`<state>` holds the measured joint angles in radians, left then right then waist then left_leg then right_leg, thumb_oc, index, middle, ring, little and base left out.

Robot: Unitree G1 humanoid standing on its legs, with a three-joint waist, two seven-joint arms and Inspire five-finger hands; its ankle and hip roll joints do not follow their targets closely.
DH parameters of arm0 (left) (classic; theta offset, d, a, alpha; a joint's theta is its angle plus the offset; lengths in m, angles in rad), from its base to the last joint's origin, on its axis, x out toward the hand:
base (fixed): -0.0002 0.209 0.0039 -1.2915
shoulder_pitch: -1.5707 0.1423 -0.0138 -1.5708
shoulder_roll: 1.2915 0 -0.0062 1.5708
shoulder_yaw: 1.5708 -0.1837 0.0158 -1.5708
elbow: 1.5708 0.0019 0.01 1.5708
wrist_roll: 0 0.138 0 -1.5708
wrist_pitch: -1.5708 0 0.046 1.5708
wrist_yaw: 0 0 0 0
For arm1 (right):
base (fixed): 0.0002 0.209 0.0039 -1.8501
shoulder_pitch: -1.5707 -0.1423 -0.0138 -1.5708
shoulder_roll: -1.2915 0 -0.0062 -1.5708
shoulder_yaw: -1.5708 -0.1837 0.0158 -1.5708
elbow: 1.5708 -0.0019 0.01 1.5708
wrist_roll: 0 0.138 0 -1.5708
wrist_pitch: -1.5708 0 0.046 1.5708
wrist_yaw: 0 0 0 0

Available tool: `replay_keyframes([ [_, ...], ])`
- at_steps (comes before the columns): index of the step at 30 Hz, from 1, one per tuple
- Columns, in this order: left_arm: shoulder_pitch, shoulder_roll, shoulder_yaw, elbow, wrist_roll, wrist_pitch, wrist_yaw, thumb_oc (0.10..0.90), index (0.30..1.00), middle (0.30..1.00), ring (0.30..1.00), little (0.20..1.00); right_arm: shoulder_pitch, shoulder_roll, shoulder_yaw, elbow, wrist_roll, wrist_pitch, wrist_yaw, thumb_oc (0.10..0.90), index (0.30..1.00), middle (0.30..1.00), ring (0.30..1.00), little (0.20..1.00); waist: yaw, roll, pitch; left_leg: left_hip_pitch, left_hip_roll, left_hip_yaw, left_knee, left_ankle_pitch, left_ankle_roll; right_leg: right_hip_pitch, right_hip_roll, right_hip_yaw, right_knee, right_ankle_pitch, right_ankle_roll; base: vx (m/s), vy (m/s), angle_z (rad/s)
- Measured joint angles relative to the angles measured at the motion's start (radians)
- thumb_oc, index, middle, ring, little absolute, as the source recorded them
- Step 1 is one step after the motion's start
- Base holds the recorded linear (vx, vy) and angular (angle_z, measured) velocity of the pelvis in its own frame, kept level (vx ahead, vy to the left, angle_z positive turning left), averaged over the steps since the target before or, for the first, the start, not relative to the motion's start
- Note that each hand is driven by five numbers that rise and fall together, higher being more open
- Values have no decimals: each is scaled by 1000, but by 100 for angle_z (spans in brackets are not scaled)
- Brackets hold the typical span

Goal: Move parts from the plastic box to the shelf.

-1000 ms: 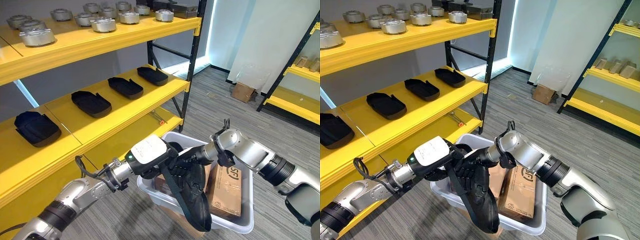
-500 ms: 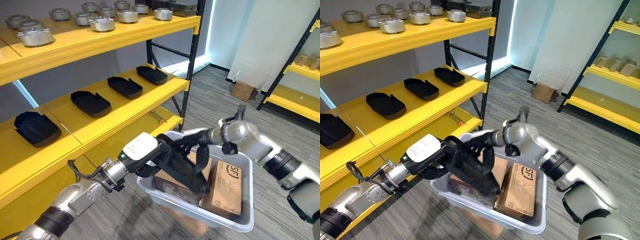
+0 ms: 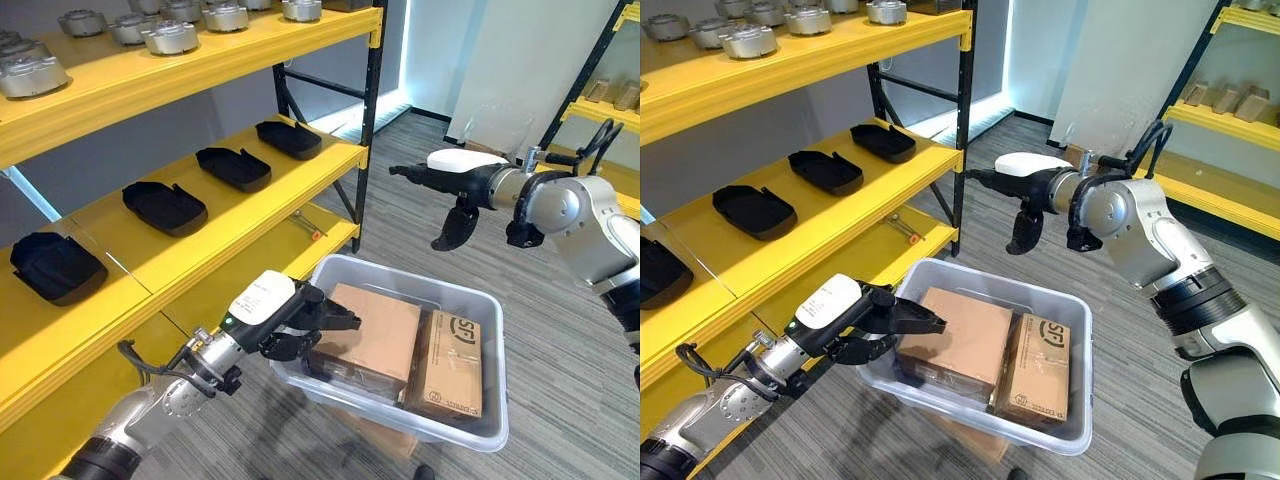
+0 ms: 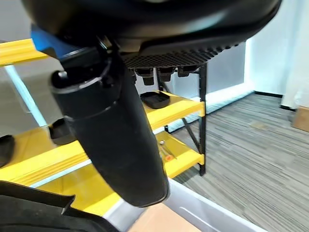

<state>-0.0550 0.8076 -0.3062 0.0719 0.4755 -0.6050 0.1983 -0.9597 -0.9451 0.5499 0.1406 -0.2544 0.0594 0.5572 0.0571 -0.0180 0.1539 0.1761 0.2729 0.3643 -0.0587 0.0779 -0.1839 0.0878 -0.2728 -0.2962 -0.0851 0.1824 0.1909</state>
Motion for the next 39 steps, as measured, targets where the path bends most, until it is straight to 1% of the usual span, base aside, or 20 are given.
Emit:
replay_keyframes([
  [5,1,0,0,-1,0,-2,-4,400,300,300,300,300,2,9,0,-24,-1,13,-10,900,1000,1000,1000,1000,-1,-1,0,0,0,0,0,2,-3,0,0,0,0,0,0,0,0,0],
  [12,1,-1,0,-2,0,-1,-10,400,300,300,300,300,22,13,-14,-33,-20,12,-108,900,1000,1000,1000,1000,-1,-1,0,0,0,1,0,2,-4,-1,0,1,0,0,0,0,0,0],
  [15,1,-6,0,-3,0,0,-10,400,300,300,300,300,54,17,-35,-88,-20,28,-129,900,1000,1000,1000,1000,-4,-1,0,0,-1,2,0,2,-3,-2,0,3,0,0,0,0,0,0],
  [16,1,-11,0,-5,0,1,-10,400,300,300,300,300,84,21,-63,-135,-20,43,-129,900,1000,1000,1000,1000,-4,0,1,-1,-1,4,0,1,-3,-5,0,5,0,0,0,-11,3,-6],
  [17,4,-14,1,-5,0,4,-10,400,300,300,300,300,119,39,-97,-191,-20,59,-129,900,1000,1000,1000,1000,-4,0,1,0,-1,7,0,1,-3,-8,0,10,0,0,0,-11,2,-7],
  [19,7,-23,4,-6,0,13,-11,400,300,300,300,300,163,69,-137,-239,-20,72,-131,900,1000,1000,1000,1000,-10,1,1,0,-2,9,0,1,-3,-9,0,13,0,0,0,-6,3,-3],
  [21,16,-50,16,-6,1,22,-10,400,300,300,300,300,223,105,-159,-296,-24,102,-131,900,1000,1000,1000,1000,-21,2,2,0,-3,10,0,1,-3,-10,-1,14,0,0,0,0,0,0],
  [23,21,-51,16,-6,2,23,-10,400,300,300,300,300,265,129,-160,-312,-30,110,-131,900,1000,1000,1000,1000,-31,2,2,1,-3,12,0,0,-2,-11,-1,16,0,0,0,-8,-1,-2],
  [25,24,-53,16,-6,3,23,-5,400,300,300,300,300,332,158,-176,-314,-40,122,-139,900,1000,1000,1000,1000,-35,4,3,1,-3,14,0,-2,1,-12,-1,19,0,0,0,-13,-4,-4],
  [29,33,-81,17,-6,3,32,10,400,300,300,300,300,442,164,-176,-308,-40,145,-155,900,1000,1000,1000,1000,-41,11,9,1,-4,17,0,-5,3,-15,-1,22,0,0,0,0,0,0],
  [31,35,-85,17,-6,3,38,12,400,300,300,300,300,469,174,-176,-286,-39,144,-163,900,1000,1000,1000,1000,-48,12,10,1,-4,18,0,-6,3,-16,-1,22,0,0,0,0,0,0],
  [32,40,-85,21,-8,3,40,15,400,300,300,300,300,495,185,-179,-274,-36,145,-186,900,1000,1000,1000,1000,-51,12,12,1,-4,18,0,-6,3,-16,-1,23,0,0,0,0,0,0],
  [35,43,-87,32,-8,3,46,33,400,300,300,300,300,507,196,-179,-244,1,145,-212,900,1000,1000,1000,1000,-55,12,25,2,-5,20,0,-6,3,-17,-1,26,0,0,0,2,-2,-1],
  [36,44,-91,37,-10,3,56,55,400,300,300,300,300,527,197,-180,-243,13,146,-252,900,1000,1000,1000,1000,-55,14,29,2,-4,20,0,-6,2,-17,-1,26,0,0,0,0,0,0],
  [39,68,-109,79,-33,10,71,85,400,300,300,300,300,540,224,-186,-223,32,135,-308,900,1000,1000,1000,1000,-53,14,29,2,-5,18,0,-6,2,-17,-1,26,0,0,0,0,0,0],
])
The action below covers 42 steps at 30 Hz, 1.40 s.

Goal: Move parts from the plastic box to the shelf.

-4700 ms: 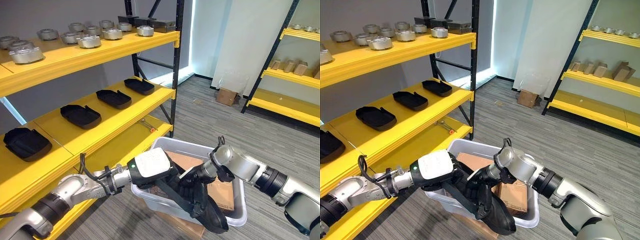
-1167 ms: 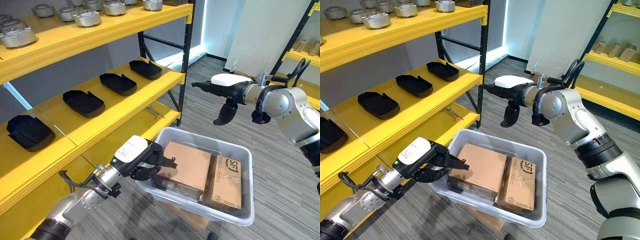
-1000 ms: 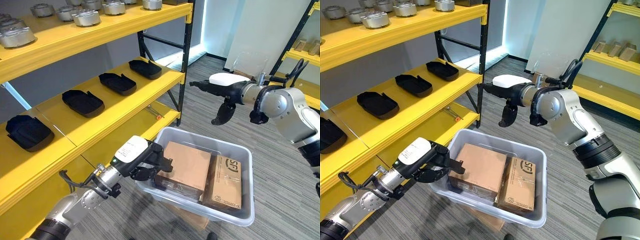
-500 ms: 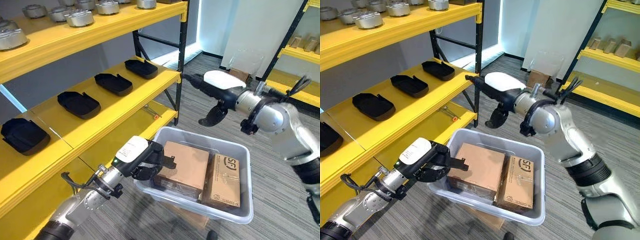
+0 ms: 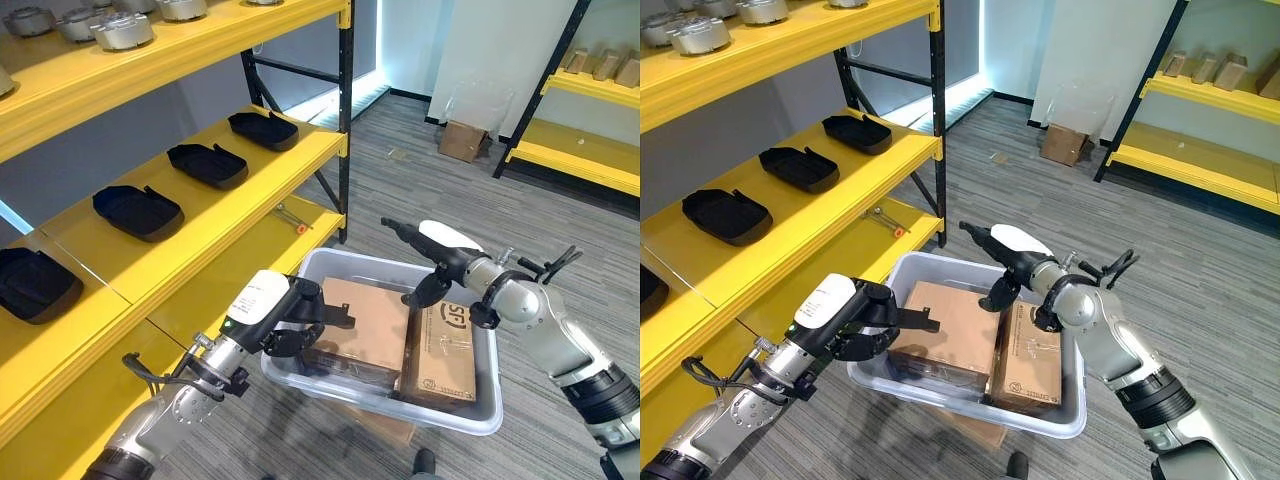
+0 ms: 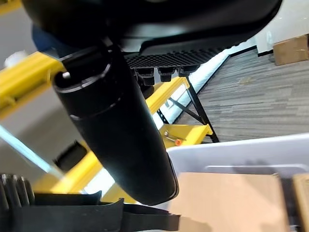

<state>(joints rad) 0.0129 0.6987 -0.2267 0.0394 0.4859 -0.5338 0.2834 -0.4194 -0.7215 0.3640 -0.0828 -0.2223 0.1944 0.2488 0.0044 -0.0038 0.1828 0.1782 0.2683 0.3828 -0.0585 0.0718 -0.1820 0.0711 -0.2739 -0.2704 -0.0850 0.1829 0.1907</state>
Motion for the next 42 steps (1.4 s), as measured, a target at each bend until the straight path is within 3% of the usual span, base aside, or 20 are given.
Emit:
replay_keyframes([
  [13,117,-18,295,-189,42,33,159,400,300,300,300,300,118,66,-46,6,0,-16,-90,900,1000,1000,1000,1000,100,1,0,-32,-9,-74,0,7,-5,30,-15,-71,0,-7,6,24,33,15],
  [19,177,-19,365,-240,104,33,197,400,300,300,300,300,157,108,-70,19,26,-16,-167,900,1000,1000,1000,1000,144,0,0,-49,-12,-116,1,11,-5,50,-19,-106,0,-14,9,-6,119,21],
  [24,179,-12,376,-296,119,29,213,400,300,300,300,300,164,127,-115,21,29,-16,-215,900,1000,1000,1000,1000,172,-3,-1,-77,-19,-163,9,17,-5,64,-24,-136,0,-21,9,-44,184,26],
  [30,138,-5,373,-324,119,30,221,400,300,300,300,300,162,128,-114,32,30,-16,-223,900,1000,1000,1000,1000,174,-9,-1,-113,-37,-195,52,5,6,67,-43,-137,9,-23,10,-82,202,13],
  [33,99,11,353,-324,118,30,234,400,300,300,300,300,164,128,-114,60,30,-16,-226,900,1000,1000,1000,1000,174,-21,-1,-141,-54,-207,100,-23,19,60,-66,-132,22,-28,4,-101,224,7],
  [37,44,93,301,-325,117,27,235,400,300,300,300,300,170,130,-115,62,29,-18,-238,900,1000,1000,1000,1000,168,-50,-1,-193,-86,-223,202,-78,34,44,-112,-128,57,-27,0,-152,215,8],
  [38,25,108,286,-327,118,23,235,400,300,300,300,300,173,132,-116,62,28,-21,-245,900,1000,1000,1000,1000,165,-61,1,-220,-97,-228,246,-101,39,33,-126,-129,71,-18,-6,-165,156,3],
  [40,16,111,272,-328,119,12,235,400,300,300,300,300,176,150,-114,62,28,-27,-256,900,1000,1000,1000,1000,165,-62,1,-246,-97,-218,285,-125,52,-19,-140,-130,120,31,-51,-165,181,-19],
  [42,13,117,272,-328,122,10,234,400,300,300,300,300,176,176,-105,62,29,-46,-277,900,1000,1000,1000,1000,172,-60,1,-241,-103,-221,273,-134,68,-71,-129,-119,137,136,-83,-130,165,-51],
])
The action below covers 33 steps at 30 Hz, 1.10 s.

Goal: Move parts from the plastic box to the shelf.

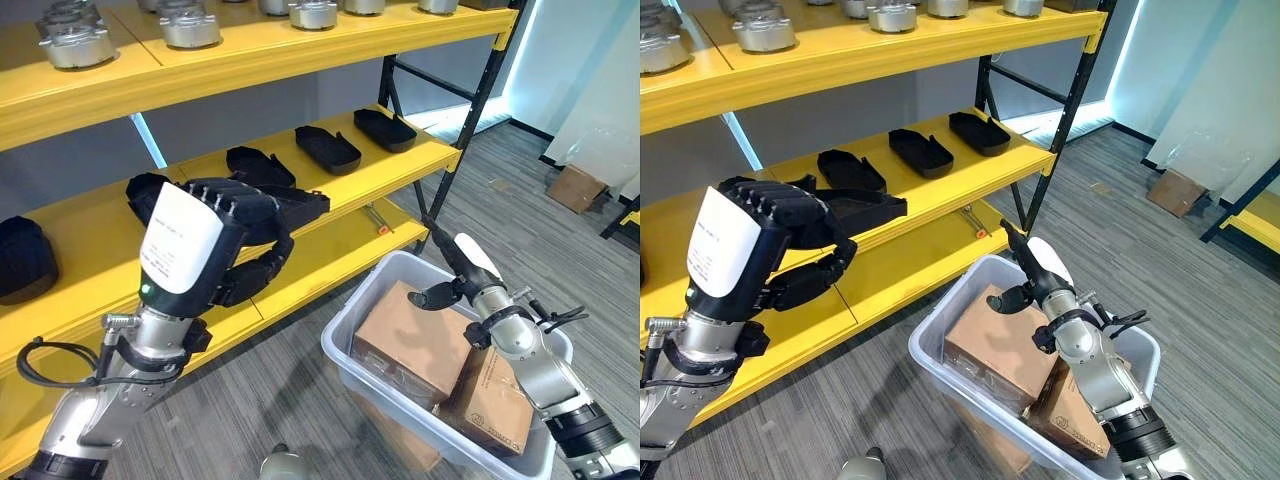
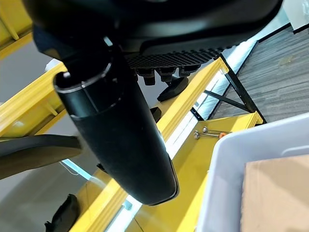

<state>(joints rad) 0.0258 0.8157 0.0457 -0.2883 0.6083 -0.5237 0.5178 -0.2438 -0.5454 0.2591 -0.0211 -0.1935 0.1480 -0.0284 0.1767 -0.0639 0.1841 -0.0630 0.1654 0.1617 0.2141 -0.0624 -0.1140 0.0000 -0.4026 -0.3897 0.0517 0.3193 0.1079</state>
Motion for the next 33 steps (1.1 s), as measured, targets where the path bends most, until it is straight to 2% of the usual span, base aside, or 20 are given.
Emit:
replay_keyframes([
  [1,-4,11,1,2,0,3,0,400,300,300,300,300,0,8,3,0,0,-12,-3,900,1000,1000,1000,1000,2,-3,0,2,1,-1,-6,1,8,-13,6,5,13,12,3,-118,209,-35],
  [2,-17,19,1,6,0,9,-2,400,300,300,300,300,6,11,3,-10,1,-21,-3,900,1000,1000,1000,1000,-8,6,7,4,4,-20,-26,13,31,-45,50,26,142,-132,86,-74,150,2],
  [3,-20,21,1,7,0,17,-2,400,300,300,300,300,20,12,2,-19,1,-30,-6,900,1000,1000,1000,1000,-9,6,6,16,6,-45,-59,21,37,-71,113,59,263,-272,82,-54,144,16],
  [4,-12,20,7,6,0,22,0,400,300,300,300,300,40,6,-1,-32,1,-57,-9,900,1000,1000,1000,1000,-3,4,5,42,-2,-81,-121,53,39,-95,209,93,368,-412,50,-37,79,22],
  [6,-9,21,11,8,0,24,1,400,300,300,300,300,51,0,-5,-45,1,-75,-11,900,1000,1000,1000,1000,-7,-3,4,46,-25,-106,-154,88,40,-79,278,126,345,-493,26,-41,61,41],
  [7,0,-16,7,6,12,21,1,400,300,300,300,300,54,-2,-12,-37,1,-87,-18,900,1000,1000,1000,1000,-31,20,7,53,-49,-153,-182,117,48,-18,329,189,255,-503,-40,-64,-17,80],
  [9,18,-25,7,-10,46,15,6,400,300,300,300,300,66,-6,-15,-37,1,-91,-30,900,1000,1000,1000,1000,-42,39,5,51,-63,-183,-209,134,48,-22,340,241,239,-502,-56,-56,-74,54],
  [11,41,-38,7,-24,80,10,23,400,300,300,300,300,87,-6,-22,-37,1,-101,-30,900,1000,1000,1000,1000,-32,54,3,47,-64,-204,-209,148,35,-10,345,236,223,-498,-62,-31,-74,9],
  [15,90,-56,7,-25,99,2,54,400,300,300,300,300,122,-10,-60,-38,1,-101,-29,900,1000,1000,1000,1000,-37,56,3,48,-77,-218,-208,148,35,10,336,223,192,-496,-59,-51,-61,13],
  [19,115,-59,7,-23,154,-7,67,400,300,300,300,300,155,-12,-87,-57,1,-100,-30,900,1000,1000,1000,1000,-40,72,-1,41,-92,-218,-216,157,41,64,329,187,136,-482,-39,-32,-12,38],
  [21,57,-97,-1,12,165,-40,65,400,300,300,300,300,228,-17,-134,-108,1,-95,-43,900,1000,1000,1000,1000,-120,72,-2,-2,-147,-82,-241,265,92,121,313,100,67,-473,-42,-137,27,195],
  [22,46,-122,2,2,161,-41,67,400,300,300,300,300,250,-58,-152,-139,1,-90,-46,900,1000,1000,1000,1000,-157,119,-10,-5,-143,27,-297,268,157,134,335,61,36,-468,-54,-111,29,165],
  [23,44,-126,5,-2,161,-43,70,400,300,300,300,300,244,-65,-154,-136,1,-92,-46,900,1000,1000,1000,1000,-138,130,-9,-8,-131,50,-297,231,160,124,347,64,48,-479,-59,-166,72,108],
  [25,57,-120,0,-10,165,-41,95,400,300,300,300,300,245,-65,-151,-132,1,-98,-46,900,1000,1000,1000,1000,-114,116,-15,-3,-112,162,-295,131,47,118,331,79,56,-472,-98,-175,134,36],
  [26,60,-109,1,-13,166,-43,109,400,300,300,300,300,236,-61,-151,-132,1,-101,-46,900,1000,1000,1000,1000,-111,69,-11,-10,-116,214,-237,137,80,118,282,79,51,-478,-98,-175,156,31],
  [28,68,-94,0,-18,194,-37,120,400,300,300,300,300,233,-60,-151,-132,0,-101,-48,900,1000,1000,1000,1000,-103,43,-13,-4,-75,225,-120,108,117,124,254,79,63,-474,-101,-128,161,12],
  [29,77,-82,-1,-21,219,-39,131,400,300,300,300,300,232,-80,-154,-133,-1,-102,-50,900,1000,1000,1000,1000,-121,39,-18,48,-24,226,-74,162,116,134,247,71,79,-477,-92,-164,269,17],
  [30,79,-89,-3,-20,233,-38,136,400,300,300,300,300,225,-96,-157,-127,-1,-101,-55,900,1000,1000,1000,1000,-132,56,-21,80,-23,191,-112,207,106,112,239,66,136,-481,-85,-195,325,17],
  [32,69,-85,-3,-2,234,-24,153,400,300,300,300,300,206,-102,-154,-120,0,-102,-67,900,1000,1000,1000,1000,-147,74,-9,81,-17,186,-126,244,157,-47,199,62,408,-522,-84,-140,189,-2],
  [33,68,-59,2,1,230,-2,171,400,300,300,300,300,192,-104,-140,-131,0,-102,-80,900,1000,1000,1000,1000,-152,67,-20,86,-19,185,-188,277,123,-96,223,53,292,-519,-103,-167,274,20],
])
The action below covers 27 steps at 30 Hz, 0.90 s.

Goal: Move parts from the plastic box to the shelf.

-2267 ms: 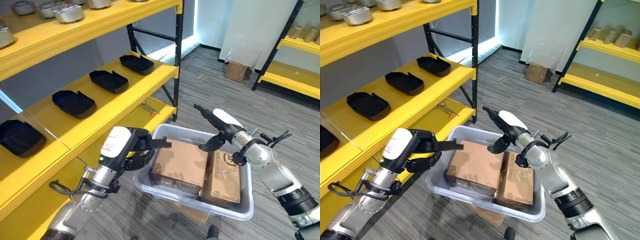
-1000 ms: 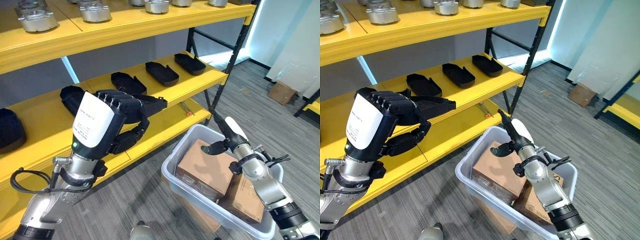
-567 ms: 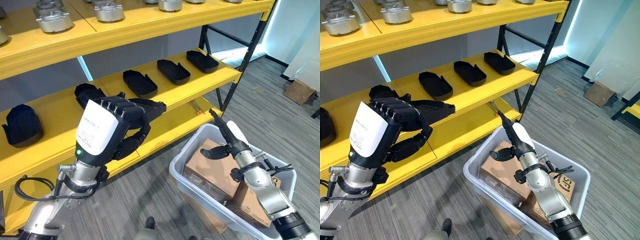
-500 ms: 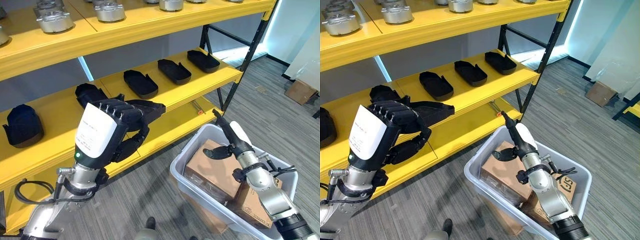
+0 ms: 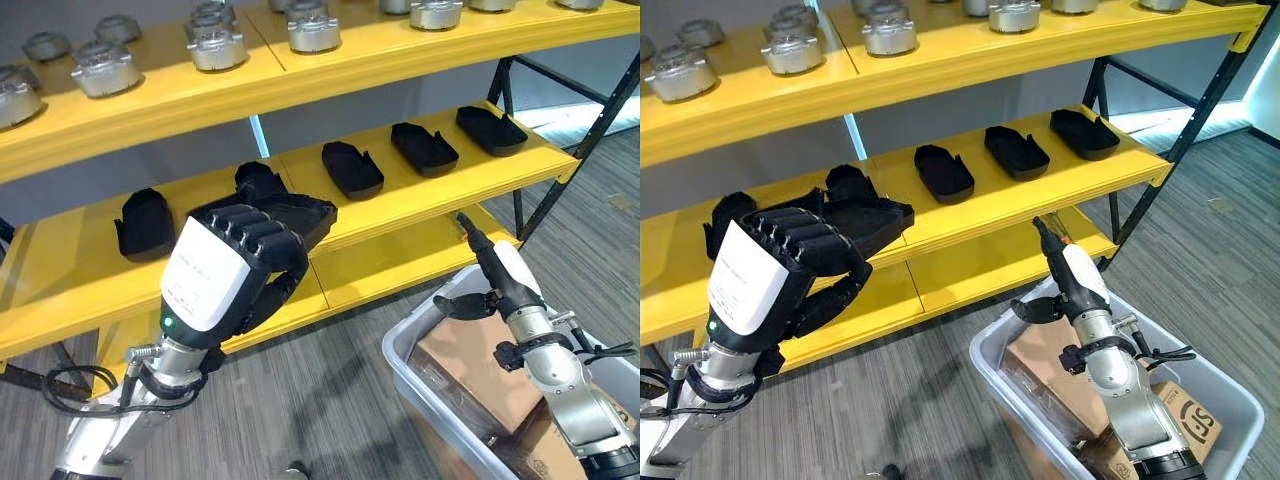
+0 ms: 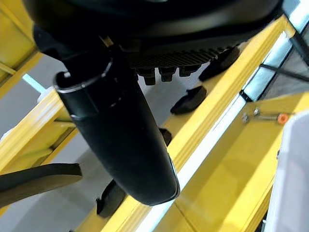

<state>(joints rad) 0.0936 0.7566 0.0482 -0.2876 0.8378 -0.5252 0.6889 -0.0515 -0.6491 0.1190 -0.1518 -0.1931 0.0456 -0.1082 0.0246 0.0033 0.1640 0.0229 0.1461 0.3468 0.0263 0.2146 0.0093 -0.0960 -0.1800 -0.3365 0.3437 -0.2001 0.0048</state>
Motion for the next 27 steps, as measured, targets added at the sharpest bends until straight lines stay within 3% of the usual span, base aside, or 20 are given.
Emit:
replay_keyframes([
  [1,-26,40,16,10,4,8,8,400,300,300,300,300,-13,-7,11,-1,0,-16,-8,900,1000,1000,1000,1000,-8,-50,7,10,-5,-3,6,-50,-10,4,-42,-43,-105,132,-30,-203,377,30],
  [2,-21,54,7,3,7,24,9,400,300,300,300,300,-13,0,11,2,0,-16,-11,900,1000,1000,1000,1000,-7,-31,4,6,77,7,77,-101,-51,4,-16,-73,-92,127,-37,-119,243,41],
  [3,-27,58,3,4,9,24,17,400,300,300,300,300,-14,-1,14,2,0,-18,-24,900,1000,1000,1000,1000,-8,-32,5,6,153,6,147,-130,-89,-2,-15,-84,-75,103,-45,-169,346,36],
  [4,-28,56,-10,3,9,24,20,400,300,300,300,300,-15,-1,17,2,0,-18,-33,900,1000,1000,1000,1000,-7,-29,4,19,188,1,162,-129,-93,-17,-26,-86,-48,93,-32,-201,385,43],
  [5,-28,51,-18,5,14,24,19,400,300,300,300,300,-14,-5,15,8,0,-28,-34,900,1000,1000,1000,1000,-1,-17,4,35,205,-6,147,-110,-118,-37,-53,-88,-2,83,-13,-209,407,47],
  [7,-27,46,-48,3,16,45,19,400,300,300,300,300,-14,-13,20,22,1,-18,-51,900,1000,1000,1000,1000,-11,15,4,51,182,29,97,-143,-172,-34,-93,-132,34,89,24,-141,340,78],
  [8,-23,46,-47,4,25,52,19,400,300,300,300,300,-13,-9,37,29,1,-18,-53,900,1000,1000,1000,1000,3,16,3,51,153,27,60,-146,-176,-26,-118,-150,28,104,46,-117,332,77],
  [11,-18,46,-45,4,32,84,19,400,300,300,300,300,-25,6,73,31,1,-20,-44,900,1000,1000,1000,1000,59,17,4,52,112,9,27,-149,-171,-7,-138,-163,-14,143,75,-74,274,43],
  [17,9,46,31,4,31,105,23,400,300,300,300,300,-40,26,99,34,10,-24,-42,900,1000,1000,1000,1000,111,24,4,65,75,-50,-26,-162,-152,73,-155,-203,-80,178,112,-89,230,34],
  [27,11,46,35,4,31,113,27,400,300,300,300,300,-43,29,106,-8,18,6,31,900,1000,1000,1000,1000,125,23,1,14,29,-75,15,-179,-134,91,-186,-211,-136,228,132,-66,187,11],
])
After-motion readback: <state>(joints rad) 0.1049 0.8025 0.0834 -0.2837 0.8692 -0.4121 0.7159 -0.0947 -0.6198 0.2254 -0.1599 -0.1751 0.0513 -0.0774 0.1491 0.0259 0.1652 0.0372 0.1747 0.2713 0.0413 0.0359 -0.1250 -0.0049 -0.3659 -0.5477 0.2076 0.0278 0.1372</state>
